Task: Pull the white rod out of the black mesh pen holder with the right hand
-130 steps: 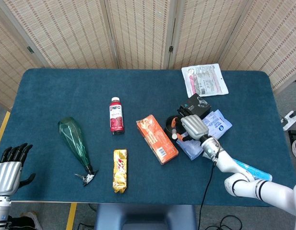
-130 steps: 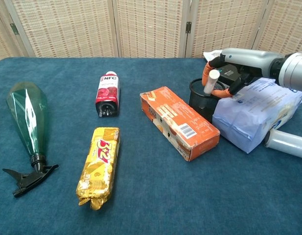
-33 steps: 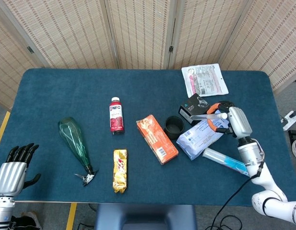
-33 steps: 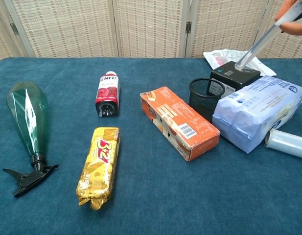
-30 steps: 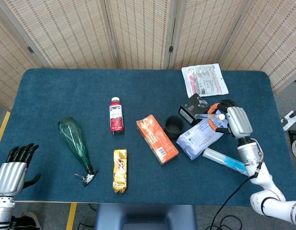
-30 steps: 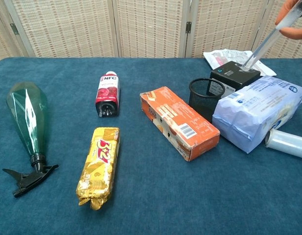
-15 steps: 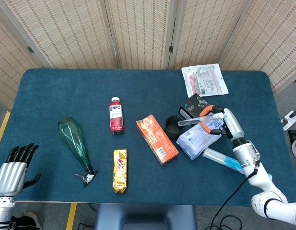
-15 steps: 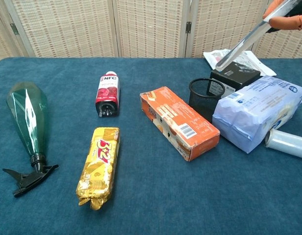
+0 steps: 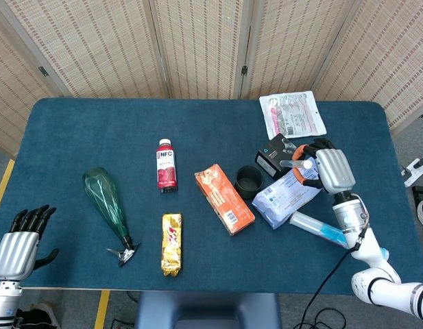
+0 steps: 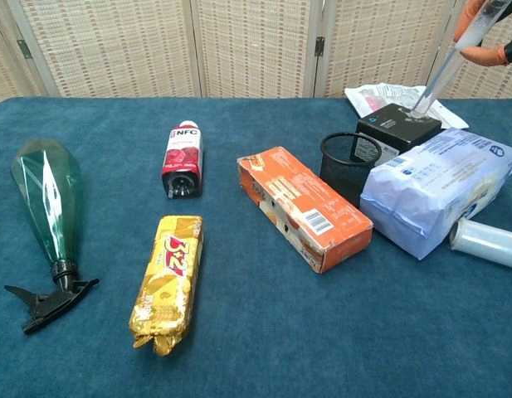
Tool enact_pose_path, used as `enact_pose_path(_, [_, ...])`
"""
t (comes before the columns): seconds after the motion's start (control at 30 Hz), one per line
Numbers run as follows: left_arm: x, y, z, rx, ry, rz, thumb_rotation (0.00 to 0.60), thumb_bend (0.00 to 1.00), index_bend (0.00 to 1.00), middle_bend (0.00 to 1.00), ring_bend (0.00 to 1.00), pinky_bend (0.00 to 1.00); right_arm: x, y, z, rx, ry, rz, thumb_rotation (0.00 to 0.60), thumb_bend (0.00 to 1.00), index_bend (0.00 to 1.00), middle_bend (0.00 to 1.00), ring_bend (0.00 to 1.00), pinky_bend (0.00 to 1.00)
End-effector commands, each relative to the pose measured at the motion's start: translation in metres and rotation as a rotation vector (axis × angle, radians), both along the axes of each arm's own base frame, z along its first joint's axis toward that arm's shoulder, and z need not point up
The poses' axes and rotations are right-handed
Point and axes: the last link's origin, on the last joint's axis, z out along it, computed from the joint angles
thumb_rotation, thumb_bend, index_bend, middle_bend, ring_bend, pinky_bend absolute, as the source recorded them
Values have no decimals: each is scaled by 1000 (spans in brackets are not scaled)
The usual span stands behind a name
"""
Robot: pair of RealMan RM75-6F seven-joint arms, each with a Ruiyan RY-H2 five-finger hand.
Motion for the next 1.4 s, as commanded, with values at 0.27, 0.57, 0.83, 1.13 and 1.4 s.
enact_pose_path(0.27, [-1,1,-1,-4,1,2,600,247,166,150,161,137,24,-1,-9,202,-331,-80,600,327,669,538,339,182])
enact_pose_path(0.57, [-2,0,-1,-4,-3,5,600,246,165,150,162,138,35,-12,-16,223,-352,-83,600,327,669,538,342,184])
enact_pose_path(0.83, [-5,0,-2,-5,-7,13,600,246,165,150,162,137,46,-24,-44,257,-313,-98,600,327,669,537,342,185])
enact_pose_path(1.13, [-9,-1,-3,-8,-10,25,600,247,165,150,161,138,35,-28,-72,293,-280,-150,600,327,669,534,342,185])
enact_pose_path(1.4, [-9,-1,-5,-12,-13,21,600,247,165,151,162,138,15,-31,-97,322,-218,-193,600,327,595,448,275,186])
